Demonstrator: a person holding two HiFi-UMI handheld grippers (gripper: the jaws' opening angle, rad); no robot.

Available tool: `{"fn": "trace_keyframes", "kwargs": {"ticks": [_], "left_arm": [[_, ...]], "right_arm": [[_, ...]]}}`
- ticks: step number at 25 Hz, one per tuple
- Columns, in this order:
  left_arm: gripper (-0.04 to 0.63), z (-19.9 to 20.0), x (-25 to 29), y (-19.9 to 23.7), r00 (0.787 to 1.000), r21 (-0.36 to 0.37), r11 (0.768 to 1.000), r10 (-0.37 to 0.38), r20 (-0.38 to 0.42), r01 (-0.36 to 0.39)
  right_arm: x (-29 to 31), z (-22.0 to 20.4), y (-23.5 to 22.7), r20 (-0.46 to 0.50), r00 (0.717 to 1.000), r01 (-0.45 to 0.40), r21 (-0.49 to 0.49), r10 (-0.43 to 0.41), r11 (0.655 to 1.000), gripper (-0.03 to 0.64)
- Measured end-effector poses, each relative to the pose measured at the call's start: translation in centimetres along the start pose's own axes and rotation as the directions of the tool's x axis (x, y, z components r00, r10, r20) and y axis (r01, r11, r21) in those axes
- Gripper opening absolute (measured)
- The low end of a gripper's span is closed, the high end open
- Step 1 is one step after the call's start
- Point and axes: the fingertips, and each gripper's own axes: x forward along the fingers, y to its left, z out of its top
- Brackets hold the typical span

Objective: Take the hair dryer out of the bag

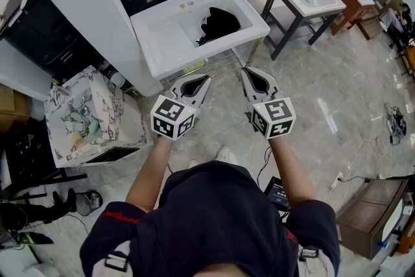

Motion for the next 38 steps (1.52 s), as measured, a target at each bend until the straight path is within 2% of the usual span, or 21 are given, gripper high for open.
{"fn": "trace_keyframes", "kwargs": {"ticks": [10,20,38], "left_arm": [[0.015,0.1,0.7,-0.4,1.000,-0.034,0.999,-0.019,0.013,0.020],[0.015,-0.4,3.1,0.3,1.000,-0.042,0.999,-0.007,-0.006,0.007],[0.015,-1.0,9.4,0.8,0.997,-0.064,0.995,0.072,-0.027,-0.074]], "right_arm": [[-0.3,-0.4,-1.2,0.007,1.000,0.022,0.039,-0.022,0.999,0.035],[1.0,-1.1,-3.1,-0.008,1.000,0.004,0.047,-0.004,0.999,0.035],[3.0,-3.7,-9.0,-0.030,0.996,-0.086,0.079,0.088,0.993,0.035]]}}
